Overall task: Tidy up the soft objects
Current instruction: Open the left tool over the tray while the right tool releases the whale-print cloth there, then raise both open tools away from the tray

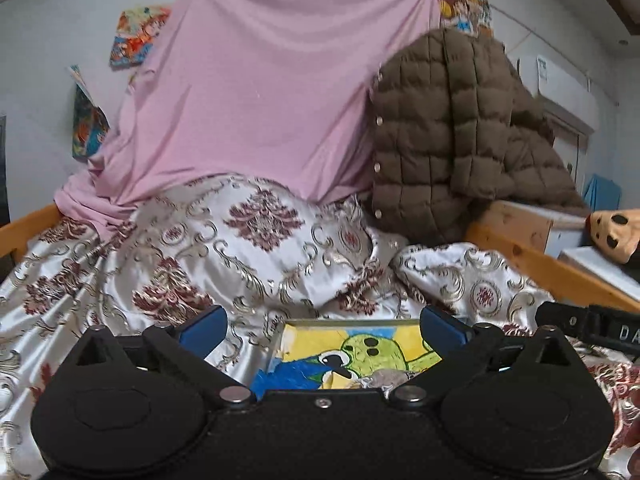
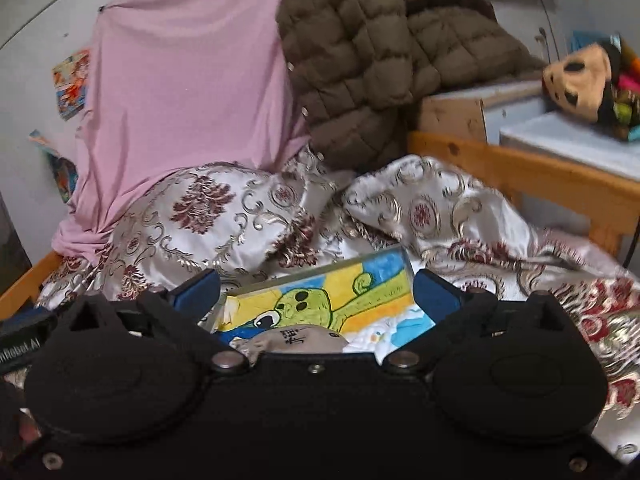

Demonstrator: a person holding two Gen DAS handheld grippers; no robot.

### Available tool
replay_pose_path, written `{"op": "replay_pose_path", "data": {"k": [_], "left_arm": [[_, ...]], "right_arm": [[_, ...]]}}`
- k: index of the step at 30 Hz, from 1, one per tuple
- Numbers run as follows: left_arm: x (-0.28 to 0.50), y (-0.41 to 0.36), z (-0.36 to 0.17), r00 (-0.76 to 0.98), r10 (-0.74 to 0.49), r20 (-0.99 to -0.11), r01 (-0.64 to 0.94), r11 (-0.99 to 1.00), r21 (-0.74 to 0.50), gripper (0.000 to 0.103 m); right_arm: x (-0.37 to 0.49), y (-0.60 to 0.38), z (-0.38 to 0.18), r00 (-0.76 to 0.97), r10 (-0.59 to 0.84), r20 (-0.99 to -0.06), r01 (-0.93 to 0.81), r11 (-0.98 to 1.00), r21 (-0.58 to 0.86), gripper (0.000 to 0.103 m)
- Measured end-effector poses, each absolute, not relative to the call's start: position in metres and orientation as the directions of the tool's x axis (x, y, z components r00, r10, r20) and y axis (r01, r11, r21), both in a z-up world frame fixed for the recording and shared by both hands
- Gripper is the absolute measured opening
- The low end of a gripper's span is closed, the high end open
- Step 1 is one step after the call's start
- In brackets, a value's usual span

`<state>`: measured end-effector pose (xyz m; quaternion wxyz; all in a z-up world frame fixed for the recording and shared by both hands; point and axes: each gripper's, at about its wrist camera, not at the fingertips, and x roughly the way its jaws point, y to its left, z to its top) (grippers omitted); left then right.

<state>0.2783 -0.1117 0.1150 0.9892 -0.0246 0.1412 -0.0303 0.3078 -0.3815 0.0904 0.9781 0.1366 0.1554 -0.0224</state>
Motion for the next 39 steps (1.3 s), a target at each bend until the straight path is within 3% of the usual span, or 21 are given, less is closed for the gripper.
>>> {"op": "replay_pose_path", "data": {"k": [21,39], "left_arm": [[0.154,-0.046,0.122,0.970,-0.085,-0.226,0.065,0.993,-0.095,0.102],[0.087,-0.005,0.089,0.974,-0.076,-0.215,0.062,0.996,-0.071,0.102]], "right_arm": [[0.172,-0.314,0.134,0.987,0.033,-0.159,-0.010,0.990,0.141,0.102],[0.128,-0.301,0.111,0.990,0.031,-0.140,-0.016,0.994,0.105,0.102]]}}
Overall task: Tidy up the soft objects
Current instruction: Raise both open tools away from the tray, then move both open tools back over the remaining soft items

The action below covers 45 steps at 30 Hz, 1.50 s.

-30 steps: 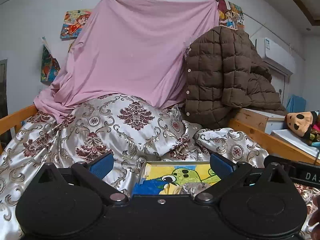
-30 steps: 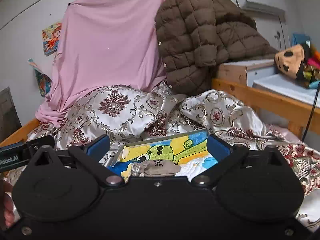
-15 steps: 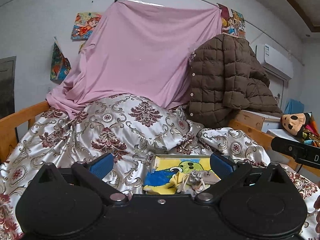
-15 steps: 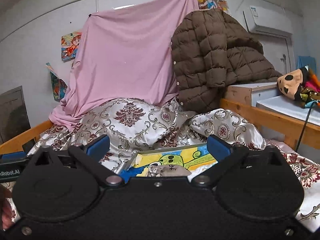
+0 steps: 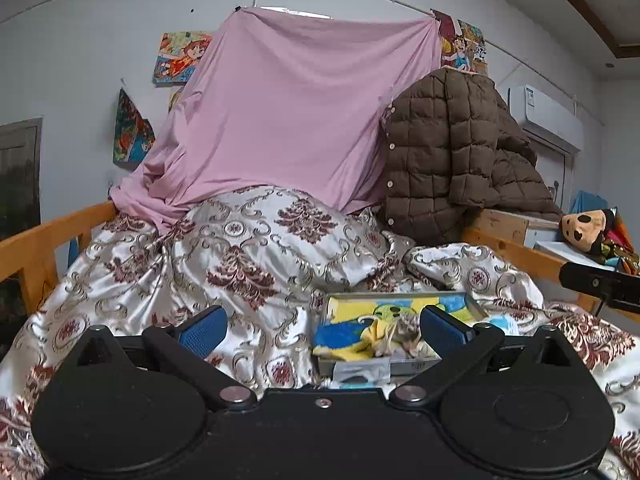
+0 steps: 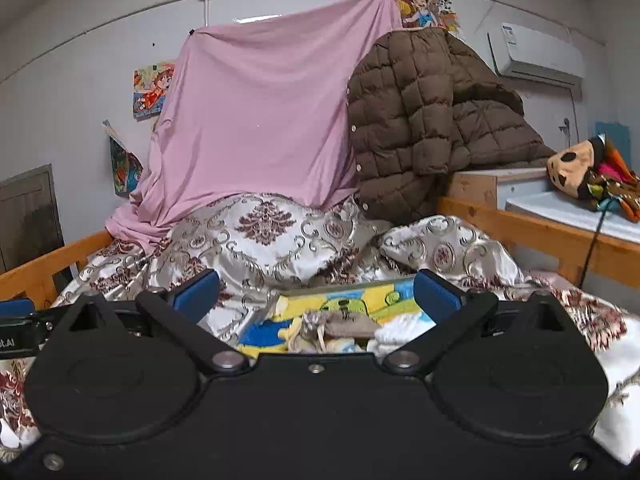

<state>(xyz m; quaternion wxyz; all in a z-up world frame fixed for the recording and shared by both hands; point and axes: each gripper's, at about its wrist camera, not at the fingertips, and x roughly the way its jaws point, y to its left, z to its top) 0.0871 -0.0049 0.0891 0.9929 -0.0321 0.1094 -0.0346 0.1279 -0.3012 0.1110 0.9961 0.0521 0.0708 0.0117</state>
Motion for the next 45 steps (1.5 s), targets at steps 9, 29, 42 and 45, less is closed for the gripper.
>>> {"op": "replay_pose_path", "data": {"k": [9,29,42,45], "left_arm": [[0.073,0.000,0.053,0.959,-0.107,-0.262,0.108,0.994,-0.009,0.102],[0.058,-0.029,0.021,0.940,-0.171,-0.296,0.226,0.960,0.165,0.102],[0.062,-0.039,0.007,0.929,-0.148,-0.340,0.243,0.936,0.255,0.102],[0.063,-0.042,0.004,0.925,-0.138,-0.353,0.246,0.927,0.282,0.102]], "right_arm": [[0.109,-0.295,0.088,0.974,0.040,-0.223,-0.014,0.993,0.118,0.102],[0.094,-0.293,0.053,0.917,-0.025,-0.398,0.096,0.982,0.161,0.102],[0.111,-0.293,0.033,0.835,-0.001,-0.550,0.104,0.982,0.157,0.102],[0.115,-0.290,0.029,0.823,0.011,-0.568,0.092,0.984,0.153,0.102]]}}
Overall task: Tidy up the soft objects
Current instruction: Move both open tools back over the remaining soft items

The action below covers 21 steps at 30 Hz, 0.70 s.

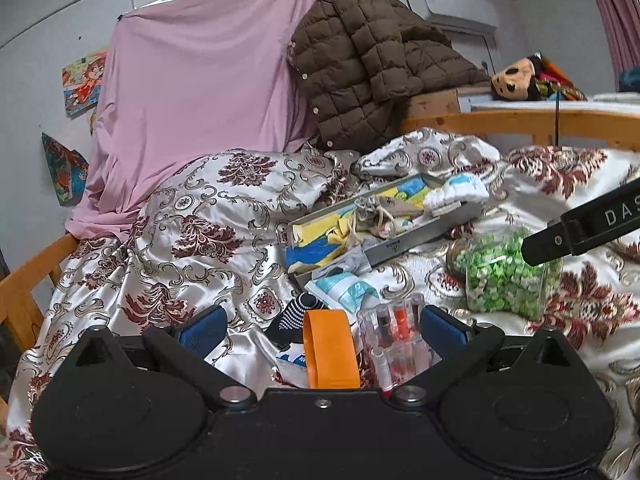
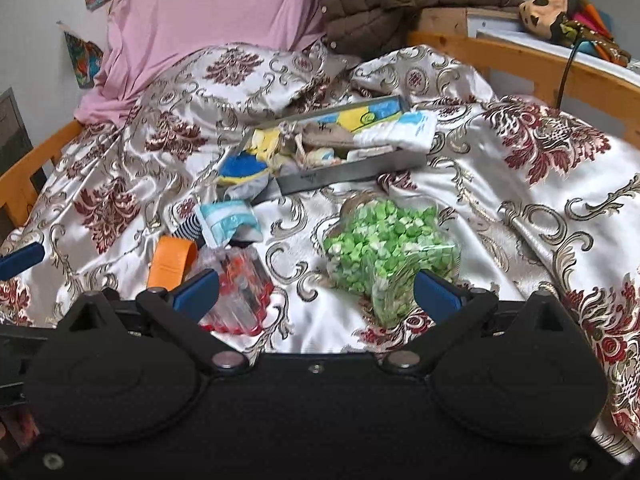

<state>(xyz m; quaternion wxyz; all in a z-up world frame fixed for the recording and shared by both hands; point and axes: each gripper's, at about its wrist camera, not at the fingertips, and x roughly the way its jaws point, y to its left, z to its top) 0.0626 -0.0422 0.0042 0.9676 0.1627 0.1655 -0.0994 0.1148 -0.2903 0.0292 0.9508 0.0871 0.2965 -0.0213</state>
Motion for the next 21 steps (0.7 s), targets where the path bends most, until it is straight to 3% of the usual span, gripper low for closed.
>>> {"op": "replay_pose_path", "data": {"k": [21], "left_arm": [[0.073,-0.049,-0.013,0.893,-0.044,-0.448,0.233,0.897,0.376,0.102]], "right_arm": [[0.134,-0.288,0.008,0.750,0.013,-0.661,0.085,0.990,0.116,0.102]]}}
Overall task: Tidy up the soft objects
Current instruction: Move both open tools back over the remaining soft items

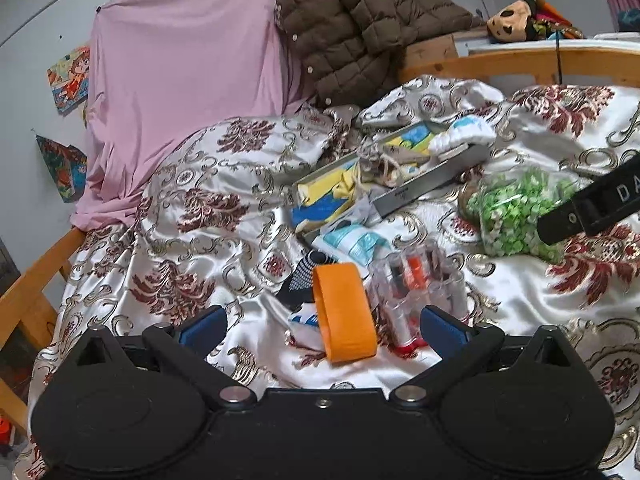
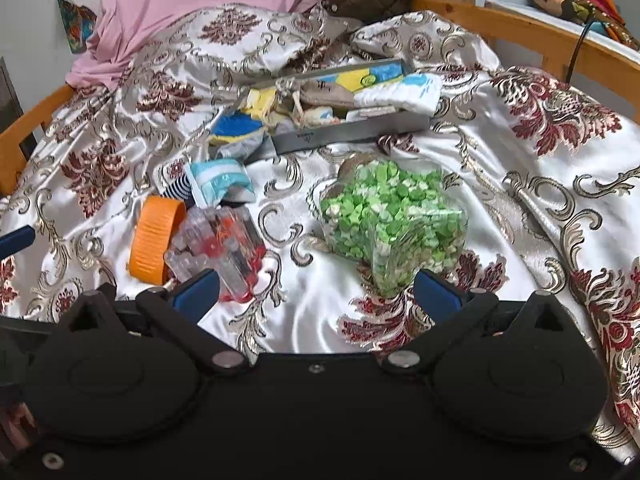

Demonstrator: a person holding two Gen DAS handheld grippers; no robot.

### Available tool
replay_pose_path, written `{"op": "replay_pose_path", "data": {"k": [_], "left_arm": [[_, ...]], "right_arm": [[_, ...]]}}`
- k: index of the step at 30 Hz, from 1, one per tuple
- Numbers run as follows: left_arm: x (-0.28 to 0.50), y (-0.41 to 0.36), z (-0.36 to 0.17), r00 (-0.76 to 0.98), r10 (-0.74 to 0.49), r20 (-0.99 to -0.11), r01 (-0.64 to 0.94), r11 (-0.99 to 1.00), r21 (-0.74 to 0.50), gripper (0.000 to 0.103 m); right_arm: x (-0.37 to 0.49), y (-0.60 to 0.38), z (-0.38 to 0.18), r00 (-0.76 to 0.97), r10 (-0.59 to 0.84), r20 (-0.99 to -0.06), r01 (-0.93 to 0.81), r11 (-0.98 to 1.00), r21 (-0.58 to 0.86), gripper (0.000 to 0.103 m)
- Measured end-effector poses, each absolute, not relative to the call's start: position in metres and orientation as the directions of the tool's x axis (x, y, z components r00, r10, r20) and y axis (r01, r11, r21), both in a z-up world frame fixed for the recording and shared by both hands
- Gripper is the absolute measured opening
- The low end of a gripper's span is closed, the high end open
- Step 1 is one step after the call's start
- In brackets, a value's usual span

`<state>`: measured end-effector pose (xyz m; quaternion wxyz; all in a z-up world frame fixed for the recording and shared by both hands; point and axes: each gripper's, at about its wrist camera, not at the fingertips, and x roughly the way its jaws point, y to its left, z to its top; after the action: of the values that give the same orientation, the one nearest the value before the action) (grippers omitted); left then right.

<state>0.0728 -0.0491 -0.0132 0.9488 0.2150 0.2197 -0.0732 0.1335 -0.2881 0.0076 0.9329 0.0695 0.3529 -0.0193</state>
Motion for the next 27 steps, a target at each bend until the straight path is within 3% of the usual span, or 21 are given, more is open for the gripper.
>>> {"op": "replay_pose_path", "data": {"k": [27], "left_arm": [[0.094,-0.044,-0.023,0.864,0.065,-0.500,0.180,0.886,0.428,0.102]], "right_arm": [[0.171,-0.263,-0.015,0.682,0.050,-0.730,-0.023,0.999,0.047,0.102]]}}
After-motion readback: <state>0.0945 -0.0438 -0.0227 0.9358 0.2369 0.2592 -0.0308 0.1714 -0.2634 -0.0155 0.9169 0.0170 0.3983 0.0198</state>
